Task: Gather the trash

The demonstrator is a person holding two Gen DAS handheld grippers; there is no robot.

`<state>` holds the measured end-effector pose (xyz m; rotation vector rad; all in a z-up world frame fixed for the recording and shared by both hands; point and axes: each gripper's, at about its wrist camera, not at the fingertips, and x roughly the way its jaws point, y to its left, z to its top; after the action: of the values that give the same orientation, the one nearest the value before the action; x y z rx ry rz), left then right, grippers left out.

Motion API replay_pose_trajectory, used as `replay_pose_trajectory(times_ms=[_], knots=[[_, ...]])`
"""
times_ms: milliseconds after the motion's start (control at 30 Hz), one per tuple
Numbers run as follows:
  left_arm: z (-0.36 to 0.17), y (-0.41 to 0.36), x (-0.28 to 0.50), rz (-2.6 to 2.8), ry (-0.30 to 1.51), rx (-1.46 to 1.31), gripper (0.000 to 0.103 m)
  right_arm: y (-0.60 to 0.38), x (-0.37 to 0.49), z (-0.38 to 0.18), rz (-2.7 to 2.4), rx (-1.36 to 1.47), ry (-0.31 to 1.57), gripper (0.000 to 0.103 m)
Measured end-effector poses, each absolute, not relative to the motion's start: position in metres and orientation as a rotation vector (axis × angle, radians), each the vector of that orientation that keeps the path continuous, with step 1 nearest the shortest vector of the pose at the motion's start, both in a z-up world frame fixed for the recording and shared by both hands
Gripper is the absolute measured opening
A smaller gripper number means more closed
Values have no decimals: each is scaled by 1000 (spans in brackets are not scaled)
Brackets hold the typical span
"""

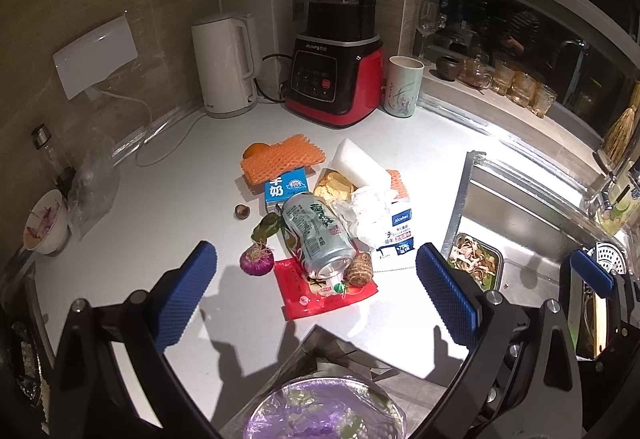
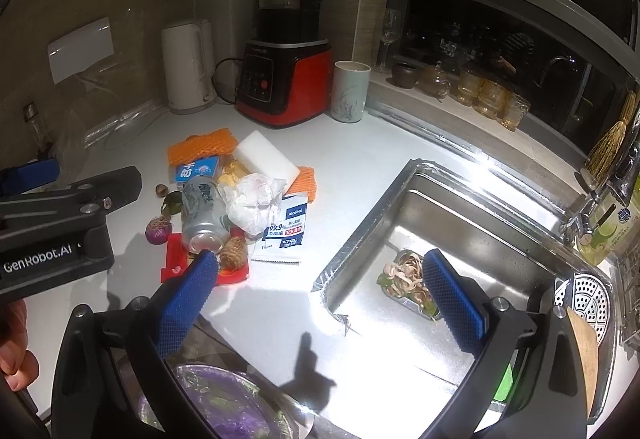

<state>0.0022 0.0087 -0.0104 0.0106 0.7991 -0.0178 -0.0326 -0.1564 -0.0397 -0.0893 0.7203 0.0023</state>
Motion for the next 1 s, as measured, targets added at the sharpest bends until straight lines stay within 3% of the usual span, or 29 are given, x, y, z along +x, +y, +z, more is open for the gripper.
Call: replay_pose_trajectory(times_ms=[1000], knots=[[-17,15,4,-17,813,-4,95,-151,-32,-41,4,-101,723,101]])
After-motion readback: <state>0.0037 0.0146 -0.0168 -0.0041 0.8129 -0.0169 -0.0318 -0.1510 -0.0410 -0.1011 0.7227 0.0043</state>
